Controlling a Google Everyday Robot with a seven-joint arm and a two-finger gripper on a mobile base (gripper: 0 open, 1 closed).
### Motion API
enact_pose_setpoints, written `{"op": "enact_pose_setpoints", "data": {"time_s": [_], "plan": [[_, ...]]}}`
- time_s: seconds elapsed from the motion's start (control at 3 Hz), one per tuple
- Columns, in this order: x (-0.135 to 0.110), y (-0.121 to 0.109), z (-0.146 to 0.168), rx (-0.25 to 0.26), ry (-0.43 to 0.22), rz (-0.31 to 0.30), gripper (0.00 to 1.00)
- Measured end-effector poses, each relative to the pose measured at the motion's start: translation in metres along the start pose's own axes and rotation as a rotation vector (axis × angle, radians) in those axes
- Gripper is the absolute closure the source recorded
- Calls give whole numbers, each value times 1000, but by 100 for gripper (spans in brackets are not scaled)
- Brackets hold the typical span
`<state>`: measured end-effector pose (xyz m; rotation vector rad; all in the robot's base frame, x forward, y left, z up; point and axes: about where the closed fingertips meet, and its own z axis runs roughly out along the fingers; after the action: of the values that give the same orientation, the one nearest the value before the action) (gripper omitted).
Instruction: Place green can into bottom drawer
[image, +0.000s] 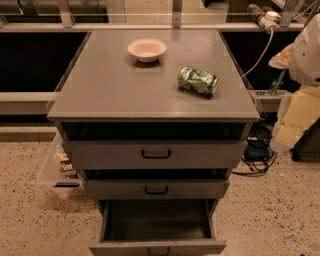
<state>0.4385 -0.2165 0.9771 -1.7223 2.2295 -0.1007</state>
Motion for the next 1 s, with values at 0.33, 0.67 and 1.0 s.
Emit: {"op": "enact_pose_setpoints", "data": {"time_s": [0.33, 0.67, 1.0], "plan": [[0, -1, -1, 3, -3, 1, 0], [-7, -30, 1, 33, -25, 12, 0], [-32, -72, 17, 43, -95, -17, 0]]}}
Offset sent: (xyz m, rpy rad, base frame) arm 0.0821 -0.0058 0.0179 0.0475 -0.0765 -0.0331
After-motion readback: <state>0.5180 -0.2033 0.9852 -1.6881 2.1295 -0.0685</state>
